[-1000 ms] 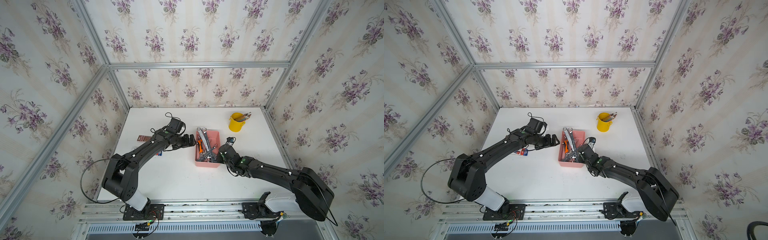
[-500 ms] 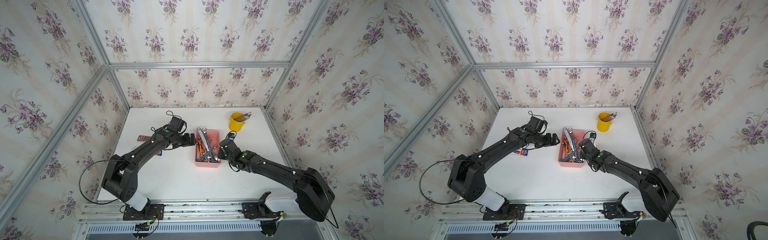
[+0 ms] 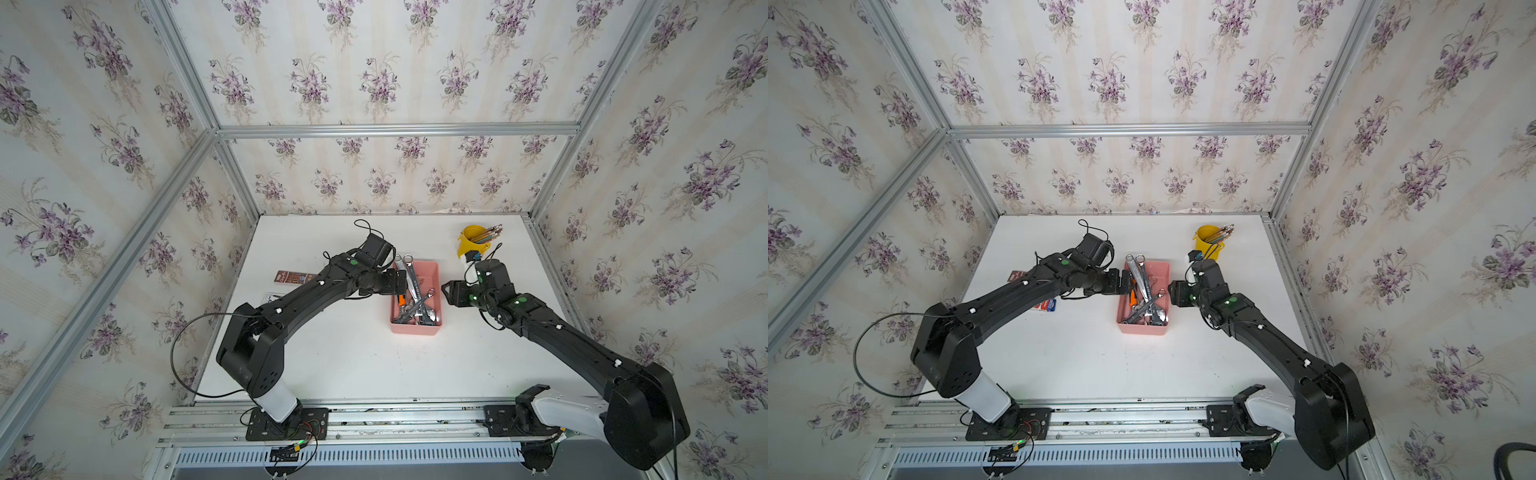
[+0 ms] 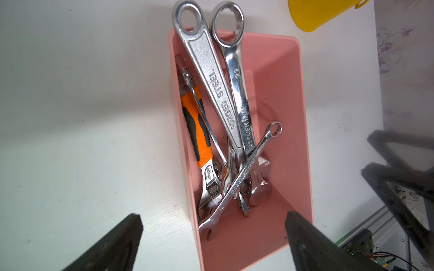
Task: Take out the wrench from the storage box
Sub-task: Pick up the wrench from the storage box.
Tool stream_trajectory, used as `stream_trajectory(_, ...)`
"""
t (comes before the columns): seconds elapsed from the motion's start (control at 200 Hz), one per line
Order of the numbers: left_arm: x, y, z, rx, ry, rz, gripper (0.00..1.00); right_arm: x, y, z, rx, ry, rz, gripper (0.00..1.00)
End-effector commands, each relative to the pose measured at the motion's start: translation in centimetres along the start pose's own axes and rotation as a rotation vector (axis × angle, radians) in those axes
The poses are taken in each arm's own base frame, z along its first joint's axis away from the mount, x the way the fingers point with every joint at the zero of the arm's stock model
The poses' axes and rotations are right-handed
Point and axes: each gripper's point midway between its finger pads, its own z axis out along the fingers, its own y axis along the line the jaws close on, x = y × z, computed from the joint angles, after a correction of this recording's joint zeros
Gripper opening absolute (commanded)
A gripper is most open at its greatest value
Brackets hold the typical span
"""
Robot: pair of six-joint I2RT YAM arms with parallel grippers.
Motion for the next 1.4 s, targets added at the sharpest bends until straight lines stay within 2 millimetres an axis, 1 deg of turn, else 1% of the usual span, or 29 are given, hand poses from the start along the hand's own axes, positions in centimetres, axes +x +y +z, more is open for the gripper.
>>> stream_trajectory(0.0,-0.7,-0.5,0.8,-0.039,-0.029,0.025,0.98,0.0,1.5,-1.0,-0.165,0.013,-0.084,0.77)
stream_trajectory(0.11,-0.6,-1.5,1.5,-0.100,-0.028,0.163,0.97,-0.2,0.6,-1.5,-0.147,0.023,-0.088,0.81)
stream_trajectory(0.19,-0.7,-2.2,2.1,-0.112,-0.028,0.254,0.94,-0.3,0.3,-1.8,-0.147,0.025,-0.090,0.84)
stream_trajectory(0.3,-0.5,-3.3,2.9,-0.135,-0.019,0.453,0.91,-0.5,-0.4,-2.2,-0.145,0.022,-0.086,0.87)
stream_trajectory(0.395,-0.2,-3.6,3.7,-0.159,0.013,0.585,0.89,-0.6,-0.8,-2.4,-0.146,0.030,-0.089,0.89)
stream_trajectory(0.489,-0.2,-3.8,4.5,-0.163,0.030,0.661,0.88,-0.8,-1.1,-2.5,-0.143,0.027,-0.087,0.91)
stream_trajectory(0.584,-0.1,-4.4,5.2,-0.165,0.050,0.707,0.83,-1.0,-1.8,-2.8,-0.123,0.020,-0.075,0.92)
stream_trajectory(0.654,0.4,-4.5,6.0,-0.180,0.074,0.739,0.81,-1.2,-2.4,-3.0,-0.101,0.012,-0.067,0.94)
stream_trajectory(0.744,1.2,-4.6,6.9,-0.185,0.099,0.757,0.76,-1.2,-3.1,-3.2,-0.078,0.007,-0.054,0.96)
stream_trajectory(0.804,1.6,-4.8,7.3,-0.189,0.109,0.772,0.75,-1.2,-3.5,-3.3,-0.061,0.004,-0.052,0.97)
stream_trajectory(0.884,2.2,-4.7,7.7,-0.201,0.124,0.782,0.74,-1.2,-4.0,-3.3,-0.044,0.004,-0.048,0.98)
stream_trajectory(1.029,2.6,-3.9,8.4,-0.242,0.146,0.793,0.70,-1.2,-4.5,-3.4,-0.028,0.003,-0.047,0.99)
stream_trajectory(1.164,3.2,-3.8,9.4,-0.243,0.169,0.803,0.61,-1.3,-4.6,-3.2,-0.025,0.002,-0.043,0.99)
stream_trajectory(1.289,3.4,-3.7,9.8,-0.253,0.177,0.807,0.59,-1.4,-4.7,-3.1,-0.024,0.003,-0.042,1.00)
stream_trajectory(1.339,3.5,-3.7,9.9,-0.258,0.182,0.809,0.56,-1.2,-4.7,-3.1,-0.023,0.008,-0.040,1.00)
stream_trajectory(1.399,3.7,-3.6,10.1,-0.272,0.190,0.819,0.56,-1.3,-4.7,-3.0,-0.022,0.007,-0.040,1.00)
